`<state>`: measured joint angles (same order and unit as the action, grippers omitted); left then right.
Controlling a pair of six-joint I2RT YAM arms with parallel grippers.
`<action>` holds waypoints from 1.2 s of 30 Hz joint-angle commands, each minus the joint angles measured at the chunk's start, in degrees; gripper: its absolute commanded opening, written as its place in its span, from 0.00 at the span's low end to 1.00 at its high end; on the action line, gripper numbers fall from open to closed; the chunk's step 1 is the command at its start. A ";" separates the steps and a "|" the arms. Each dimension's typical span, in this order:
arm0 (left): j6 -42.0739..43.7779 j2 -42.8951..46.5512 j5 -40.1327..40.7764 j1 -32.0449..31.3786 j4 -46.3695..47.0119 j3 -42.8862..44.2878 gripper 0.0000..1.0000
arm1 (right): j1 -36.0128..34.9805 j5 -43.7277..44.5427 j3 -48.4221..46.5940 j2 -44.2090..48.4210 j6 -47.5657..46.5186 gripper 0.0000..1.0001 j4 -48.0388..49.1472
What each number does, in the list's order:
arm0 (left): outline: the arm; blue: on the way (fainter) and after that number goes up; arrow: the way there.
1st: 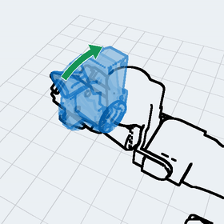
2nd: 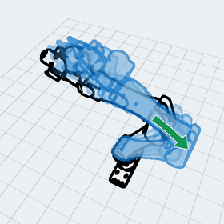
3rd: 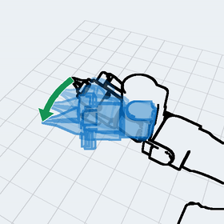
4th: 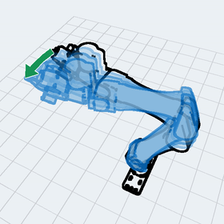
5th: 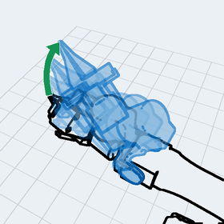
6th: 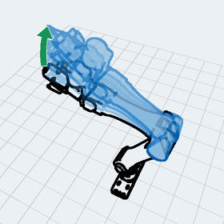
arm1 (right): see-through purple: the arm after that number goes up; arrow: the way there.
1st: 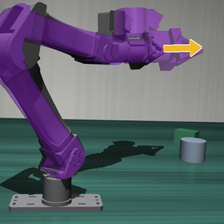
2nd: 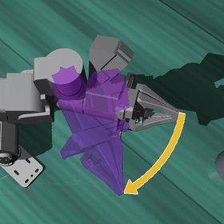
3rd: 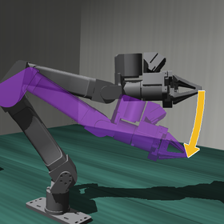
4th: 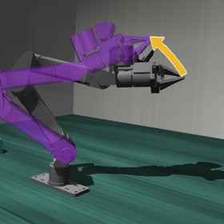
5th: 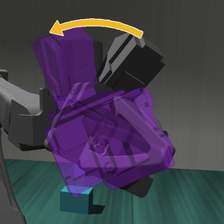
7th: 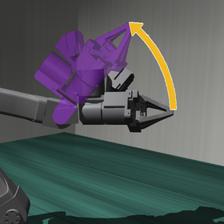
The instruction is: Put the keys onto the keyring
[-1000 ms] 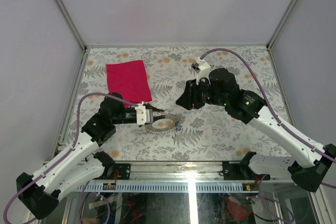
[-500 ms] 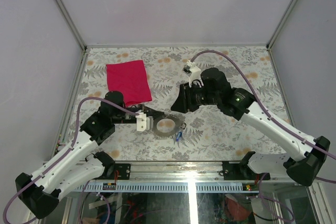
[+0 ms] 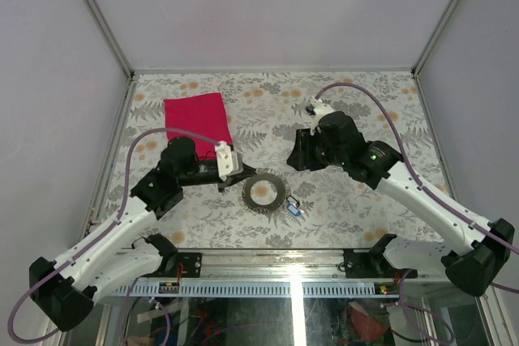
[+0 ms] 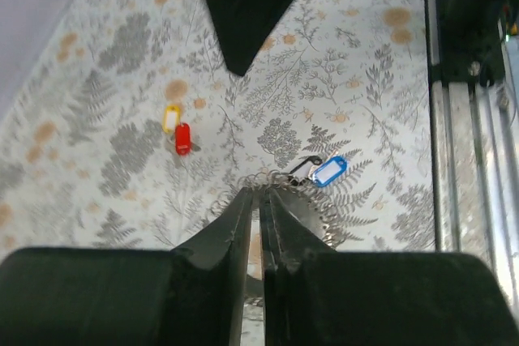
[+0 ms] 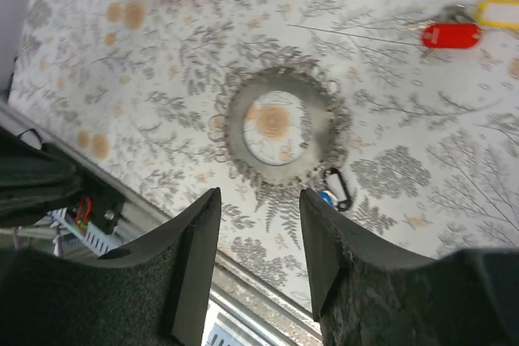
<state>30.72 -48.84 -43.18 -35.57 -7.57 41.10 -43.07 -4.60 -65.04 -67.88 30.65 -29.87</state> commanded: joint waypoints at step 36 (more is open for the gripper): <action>-47.05 -14.62 32.63 5.50 -1.89 6.18 0.48 | 5.28 -0.23 6.98 -29.35 11.93 0.37 23.25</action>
<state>-15.88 -63.24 -11.38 -30.39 -9.32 45.30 -37.26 -5.50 -54.35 -94.24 41.69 -9.26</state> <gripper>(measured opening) 0.472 0.382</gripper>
